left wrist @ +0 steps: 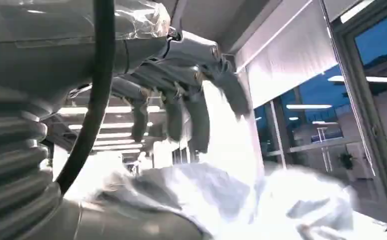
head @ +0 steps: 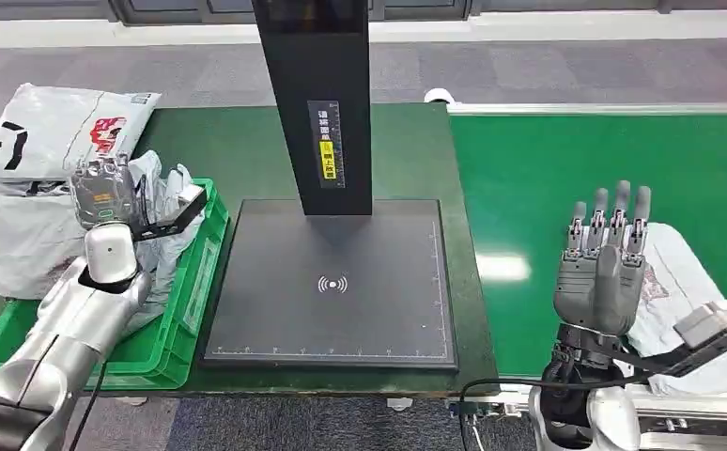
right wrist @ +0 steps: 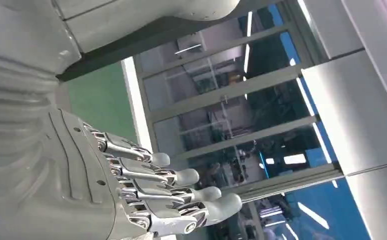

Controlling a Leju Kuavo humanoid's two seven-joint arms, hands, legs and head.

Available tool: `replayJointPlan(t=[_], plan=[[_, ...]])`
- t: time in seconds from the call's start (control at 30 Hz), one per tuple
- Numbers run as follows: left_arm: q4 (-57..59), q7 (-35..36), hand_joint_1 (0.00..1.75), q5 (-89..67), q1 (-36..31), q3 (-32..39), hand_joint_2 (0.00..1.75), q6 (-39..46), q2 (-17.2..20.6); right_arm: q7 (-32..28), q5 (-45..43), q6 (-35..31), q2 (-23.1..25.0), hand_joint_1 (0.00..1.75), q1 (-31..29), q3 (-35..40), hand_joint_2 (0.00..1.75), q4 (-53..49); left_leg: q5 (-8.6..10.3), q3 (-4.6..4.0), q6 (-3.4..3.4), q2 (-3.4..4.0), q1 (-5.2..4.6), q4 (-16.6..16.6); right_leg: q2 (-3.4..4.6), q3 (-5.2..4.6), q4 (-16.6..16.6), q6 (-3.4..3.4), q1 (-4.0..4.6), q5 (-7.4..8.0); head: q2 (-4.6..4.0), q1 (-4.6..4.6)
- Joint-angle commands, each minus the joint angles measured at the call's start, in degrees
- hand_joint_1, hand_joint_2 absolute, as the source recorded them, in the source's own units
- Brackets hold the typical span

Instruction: Moved the parcel from conveyor to table for the left to box.

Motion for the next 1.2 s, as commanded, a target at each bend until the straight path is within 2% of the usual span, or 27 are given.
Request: replayJointPlan(t=[0.03,0.27,0.4,0.43,0.47,0.5,0.53,0.57,0.6,0.63,0.7,0.73,0.8,0.9,0.97,1.2], plan=[[5.0,-2.5,0.0,-2.1,-4.4,8.1,0.0,0.5,-6.0,-0.3,-0.2,-0.8,-2.2,0.0,-0.4,0.2,1.75,1.5,0.03,0.0,0.05,-0.31,0.16,0.0,-0.28,0.2,-0.2,0.02,0.17,0.01,0.0,0.02],[6.1,-2.7,0.0,-2.1,-3.5,8.7,0.0,-0.6,-5.0,-0.9,-0.5,-0.6,-2.4,0.0,0.2,0.9,1.75,2.2,0.01,0.08,0.02,-0.13,0.1,-0.1,-0.11,0.18,-0.2,-0.01,0.09,0.01,0.0,0.0],[7.2,-4.5,0.0,-1.6,-4.2,11.2,0.0,-0.9,-6.3,-1.0,-0.4,-0.8,-2.7,0.0,-0.5,1.0,1.75,3.1,0.01,0.1,0.05,-0.12,0.16,-0.1,-0.07,0.24,-0.2,0.0,0.15,0.05,0.0,0.0],[6.8,-14.8,0.0,6.6,-4.7,17.1,0.0,2.9,-9.3,-1.3,-0.3,-1.2,-3.0,0.0,0.3,0.9,1.75,2.5,0.0,0.03,0.04,-0.11,0.12,0.0,-0.09,0.14,-0.1,0.01,0.1,0.02,0.0,0.0],[6.9,-22.6,0.0,13.9,-6.6,20.3,0.0,2.3,-11.5,-1.8,-0.3,-1.4,-3.7,0.0,1.7,0.5,1.75,1.5,0.01,0.01,0.03,-0.11,0.06,0.0,-0.09,0.08,-0.1,0.01,0.05,0.0,0.0,0.0],[3.0,-41.4,0.0,33.2,-7.5,27.8,0.0,-1.6,-15.8,-2.2,-0.1,-1.6,-4.8,0.0,2.8,0.1,1.75,0.8,0.05,-0.04,0.06,-0.42,0.17,0.0,-0.38,0.21,-0.2,0.03,0.16,0.0,0.0,0.0],[1.6,-45.2,0.0,41.2,-8.1,26.3,0.0,-3.4,-16.5,-2.4,-0.5,-1.0,-5.6,0.0,3.3,-0.5,1.75,0.6,0.05,-0.11,0.05,-0.45,0.14,0.1,-0.41,0.08,-0.1,0.03,0.13,-0.03,0.0,0.0],[-1.2,-42.2,0.0,42.1,-7.5,23.7,0.0,-3.8,-16.5,-2.5,-0.8,-0.2,-5.5,0.0,3.4,-1.3,1.75,0.7,0.07,-0.17,0.09,-0.69,0.19,0.1,-0.65,0.16,-0.2,0.06,0.19,-0.05,0.0,0.0],[-5.8,-49.5,0.0,58.6,-6.4,27.2,0.0,-11.3,-18.6,-1.7,-0.3,0.3,-6.1,0.0,2.8,-1.5,1.75,1.6,0.07,-0.23,0.08,-0.67,0.15,0.1,-0.64,0.06,-0.1,0.05,0.17,-0.05,0.0,0.0],[-9.2,-51.6,0.0,70.2,-5.1,28.8,1.75,-16.5,-19.7,-0.4,0.5,0.8,-6.9,0.0,1.6,-1.6,1.75,3.3,0.06,-0.21,0.11,-0.74,0.2,0.1,-0.72,0.13,-0.2,0.07,0.22,-0.05,0.0,0.02],[-19.5,-48.7,0.0,94.9,0.5,26.5,1.75,-26.1,-20.2,2.3,4.1,2.1,-8.5,0.0,-2.0,-3.3,1.75,8.5,0.05,-0.23,0.17,-0.71,0.14,0.1,-0.67,0.18,-0.2,0.11,0.18,0.01,0.0,0.02],[-25.1,-45.8,0.0,108.5,4.9,23.3,1.75,-30.0,-19.3,3.7,6.9,3.4,-8.7,0.0,-4.2,-5.9,1.75,11.6,0.01,-0.15,0.14,-0.37,0.07,0.1,-0.31,0.11,-0.2,0.1,0.14,0.05,0.0,0.02],[-31.6,-45.0,0.0,120.7,11.3,20.0,1.75,-31.8,-19.2,5.2,11.8,4.9,-9.0,0.0,-6.6,-9.4,1.75,14.9,-0.04,0.04,0.18,-0.06,0.05,-0.1,0.01,0.26,-0.4,0.17,0.08,0.17,0.0,0.02],[-35.7,-47.5,0.0,124.8,16.6,16.0,1.75,-30.8,-18.3,5.6,14.7,8.0,-8.1,0.0,-7.6,-13.4,1.75,16.3,-0.19,0.32,0.31,0.39,-0.11,-0.2,0.41,0.38,-0.4,0.16,-0.08,0.15,0.0,0.0],[-35.9,-47.6,0.0,124.9,16.9,15.7,1.75,-30.7,-18.2,5.6,14.8,8.2,-8.0,0.0,-7.6,-13.7,1.75,16.3,-0.22,0.16,0.33,0.11,-0.17,-0.1,0.14,0.25,-0.3,0.2,-0.11,0.03,0.0,0.02],[-35.0,-47.8,0.0,125.3,15.8,15.5,1.75,-30.3,-17.6,5.6,15.2,8.4,-7.3,0.0,-7.0,-13.5,1.75,15.3,-0.24,0.05,0.32,-0.05,-0.07,0.0,0.0,0.26,-0.3,0.25,0.0,-0.05,0.0,0.02]])
